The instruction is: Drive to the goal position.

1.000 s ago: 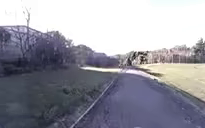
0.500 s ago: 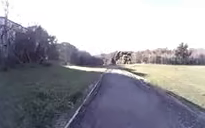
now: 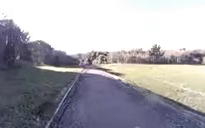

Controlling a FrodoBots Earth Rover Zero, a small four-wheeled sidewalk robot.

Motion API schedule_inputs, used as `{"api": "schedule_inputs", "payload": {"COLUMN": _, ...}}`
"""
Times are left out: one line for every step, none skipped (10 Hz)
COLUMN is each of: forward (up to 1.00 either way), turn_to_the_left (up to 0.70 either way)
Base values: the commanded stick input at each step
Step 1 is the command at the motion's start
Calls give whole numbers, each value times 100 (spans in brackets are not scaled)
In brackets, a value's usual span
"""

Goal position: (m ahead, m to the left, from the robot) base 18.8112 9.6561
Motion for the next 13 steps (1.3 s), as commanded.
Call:
{"api": "schedule_inputs", "payload": {"forward": 50, "turn_to_the_left": 0}}
{"api": "schedule_inputs", "payload": {"forward": 50, "turn_to_the_left": 0}}
{"api": "schedule_inputs", "payload": {"forward": 50, "turn_to_the_left": 0}}
{"api": "schedule_inputs", "payload": {"forward": 50, "turn_to_the_left": 0}}
{"api": "schedule_inputs", "payload": {"forward": 50, "turn_to_the_left": 0}}
{"api": "schedule_inputs", "payload": {"forward": 50, "turn_to_the_left": 0}}
{"api": "schedule_inputs", "payload": {"forward": 50, "turn_to_the_left": 0}}
{"api": "schedule_inputs", "payload": {"forward": 50, "turn_to_the_left": 0}}
{"api": "schedule_inputs", "payload": {"forward": 50, "turn_to_the_left": 0}}
{"api": "schedule_inputs", "payload": {"forward": 50, "turn_to_the_left": 0}}
{"api": "schedule_inputs", "payload": {"forward": 50, "turn_to_the_left": 0}}
{"api": "schedule_inputs", "payload": {"forward": 50, "turn_to_the_left": 0}}
{"api": "schedule_inputs", "payload": {"forward": 50, "turn_to_the_left": 0}}
